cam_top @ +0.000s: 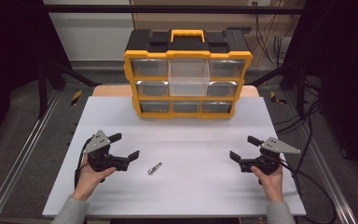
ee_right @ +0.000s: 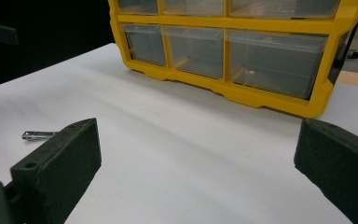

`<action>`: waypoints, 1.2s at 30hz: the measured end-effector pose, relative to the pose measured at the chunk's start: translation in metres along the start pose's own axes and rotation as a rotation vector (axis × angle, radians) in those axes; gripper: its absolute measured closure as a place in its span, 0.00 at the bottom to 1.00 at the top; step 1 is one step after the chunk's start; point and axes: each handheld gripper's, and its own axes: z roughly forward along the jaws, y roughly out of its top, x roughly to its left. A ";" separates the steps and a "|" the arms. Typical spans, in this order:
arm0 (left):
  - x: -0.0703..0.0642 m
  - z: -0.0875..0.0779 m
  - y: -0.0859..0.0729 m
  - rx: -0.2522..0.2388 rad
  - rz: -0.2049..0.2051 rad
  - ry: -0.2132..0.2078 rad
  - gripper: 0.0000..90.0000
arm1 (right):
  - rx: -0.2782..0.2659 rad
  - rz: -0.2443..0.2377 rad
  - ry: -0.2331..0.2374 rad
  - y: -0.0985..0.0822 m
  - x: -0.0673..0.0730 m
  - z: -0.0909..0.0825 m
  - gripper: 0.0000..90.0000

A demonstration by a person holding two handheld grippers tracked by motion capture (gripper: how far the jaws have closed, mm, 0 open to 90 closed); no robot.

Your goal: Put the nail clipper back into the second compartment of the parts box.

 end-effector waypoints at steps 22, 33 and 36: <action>-0.021 0.036 -0.018 0.180 0.028 -0.017 0.03 | 0.006 -0.003 0.004 0.000 0.000 0.001 0.01; -0.032 0.050 -0.028 0.281 0.036 -0.022 0.03 | 0.007 -0.004 0.003 0.000 0.000 0.000 0.01; -0.034 0.052 -0.031 0.296 0.027 -0.025 0.05 | 0.006 -0.001 0.003 0.000 0.000 0.000 0.01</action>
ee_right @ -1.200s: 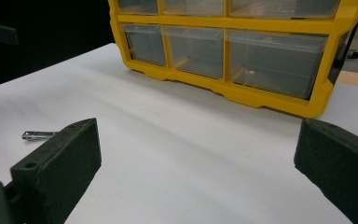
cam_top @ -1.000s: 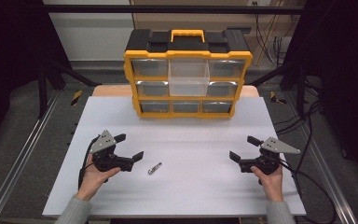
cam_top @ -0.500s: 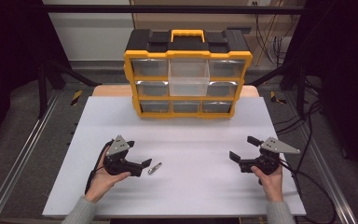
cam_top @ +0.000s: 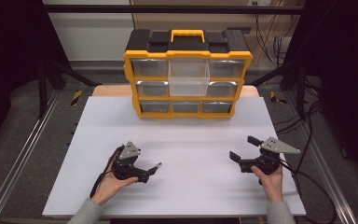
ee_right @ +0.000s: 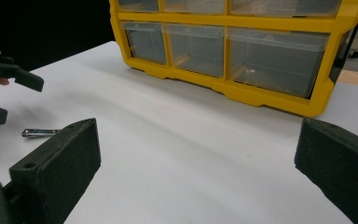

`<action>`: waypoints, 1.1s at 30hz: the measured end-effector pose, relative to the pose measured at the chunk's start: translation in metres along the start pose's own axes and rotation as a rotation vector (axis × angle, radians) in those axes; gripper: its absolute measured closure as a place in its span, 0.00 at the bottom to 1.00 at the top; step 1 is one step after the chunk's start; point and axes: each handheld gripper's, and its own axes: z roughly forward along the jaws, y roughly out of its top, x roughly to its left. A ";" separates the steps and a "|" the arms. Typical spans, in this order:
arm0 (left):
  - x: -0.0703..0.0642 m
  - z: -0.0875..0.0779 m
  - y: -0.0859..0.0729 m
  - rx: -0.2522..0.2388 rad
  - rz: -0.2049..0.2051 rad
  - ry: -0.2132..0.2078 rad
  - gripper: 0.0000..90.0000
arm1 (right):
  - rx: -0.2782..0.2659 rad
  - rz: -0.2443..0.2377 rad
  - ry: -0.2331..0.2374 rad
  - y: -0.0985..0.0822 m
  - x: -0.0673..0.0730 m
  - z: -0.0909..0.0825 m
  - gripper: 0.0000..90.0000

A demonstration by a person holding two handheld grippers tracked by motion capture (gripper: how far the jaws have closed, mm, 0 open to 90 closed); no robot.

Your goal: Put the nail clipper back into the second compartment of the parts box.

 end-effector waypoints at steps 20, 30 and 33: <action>-0.009 0.014 -0.007 0.116 -0.025 0.020 0.38 | 0.007 -0.002 0.001 -0.001 0.000 0.001 0.01; -0.012 0.015 -0.007 0.152 -0.028 0.006 0.59 | 0.009 0.003 0.002 -0.001 0.000 0.001 0.01; -0.012 0.015 -0.007 0.157 -0.031 -0.004 0.64 | 0.009 0.003 0.002 -0.001 0.000 0.001 0.01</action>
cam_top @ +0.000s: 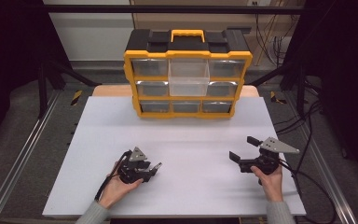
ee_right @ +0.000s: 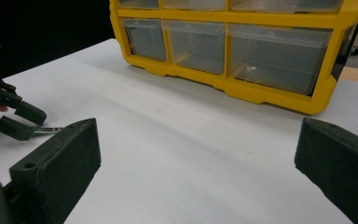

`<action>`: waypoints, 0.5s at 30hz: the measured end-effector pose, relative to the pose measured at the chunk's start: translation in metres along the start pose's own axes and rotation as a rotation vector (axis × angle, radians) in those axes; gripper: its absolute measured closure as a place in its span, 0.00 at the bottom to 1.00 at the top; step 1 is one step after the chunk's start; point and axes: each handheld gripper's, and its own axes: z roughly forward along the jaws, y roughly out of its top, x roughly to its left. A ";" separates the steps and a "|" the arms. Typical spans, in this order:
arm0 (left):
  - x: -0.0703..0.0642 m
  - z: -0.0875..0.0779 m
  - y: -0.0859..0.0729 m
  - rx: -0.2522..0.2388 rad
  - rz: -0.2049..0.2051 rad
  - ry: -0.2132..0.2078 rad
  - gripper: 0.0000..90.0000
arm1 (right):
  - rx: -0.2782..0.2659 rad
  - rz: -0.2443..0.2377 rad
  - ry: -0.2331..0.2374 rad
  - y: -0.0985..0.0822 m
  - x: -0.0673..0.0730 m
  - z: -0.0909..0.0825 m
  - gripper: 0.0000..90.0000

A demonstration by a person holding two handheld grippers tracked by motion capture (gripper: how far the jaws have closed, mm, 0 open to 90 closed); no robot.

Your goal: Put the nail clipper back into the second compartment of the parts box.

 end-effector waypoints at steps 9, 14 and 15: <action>-0.002 0.000 0.001 0.019 0.007 -0.001 0.74 | 0.006 0.003 0.001 0.000 0.000 0.000 0.01; -0.002 0.000 0.001 0.026 0.001 -0.004 0.77 | 0.004 -0.001 -0.001 0.000 0.000 0.000 0.01; -0.002 0.000 0.002 0.028 0.000 -0.004 0.79 | 0.006 0.002 0.000 0.000 0.000 0.000 0.01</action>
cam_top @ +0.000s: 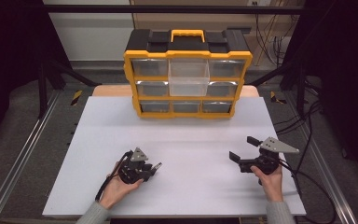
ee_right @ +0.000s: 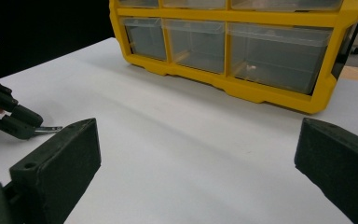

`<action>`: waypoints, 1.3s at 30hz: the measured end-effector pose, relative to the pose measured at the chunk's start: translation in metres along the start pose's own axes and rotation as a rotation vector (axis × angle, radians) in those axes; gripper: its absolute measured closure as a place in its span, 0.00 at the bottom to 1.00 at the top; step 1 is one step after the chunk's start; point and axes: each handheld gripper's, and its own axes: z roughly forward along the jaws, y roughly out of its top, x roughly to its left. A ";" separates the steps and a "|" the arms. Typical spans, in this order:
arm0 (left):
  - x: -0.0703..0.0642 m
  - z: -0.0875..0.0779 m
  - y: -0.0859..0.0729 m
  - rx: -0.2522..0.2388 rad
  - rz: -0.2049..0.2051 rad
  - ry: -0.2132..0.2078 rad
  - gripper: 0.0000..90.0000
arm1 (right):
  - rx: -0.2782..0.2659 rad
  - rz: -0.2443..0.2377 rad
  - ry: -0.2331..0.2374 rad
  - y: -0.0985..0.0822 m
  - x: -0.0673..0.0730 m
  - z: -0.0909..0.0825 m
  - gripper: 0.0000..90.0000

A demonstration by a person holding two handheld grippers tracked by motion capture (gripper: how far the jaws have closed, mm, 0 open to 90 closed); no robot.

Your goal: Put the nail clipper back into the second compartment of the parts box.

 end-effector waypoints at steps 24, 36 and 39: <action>0.000 0.000 0.003 0.023 -0.012 -0.005 0.87 | 0.005 0.003 0.006 0.000 0.000 0.001 0.01; 0.001 -0.004 0.003 0.010 -0.013 -0.011 0.88 | 0.005 0.005 0.008 0.000 0.000 0.001 0.01; 0.001 -0.005 0.004 0.001 -0.016 -0.007 0.88 | 0.005 0.001 0.009 0.000 0.000 0.001 0.01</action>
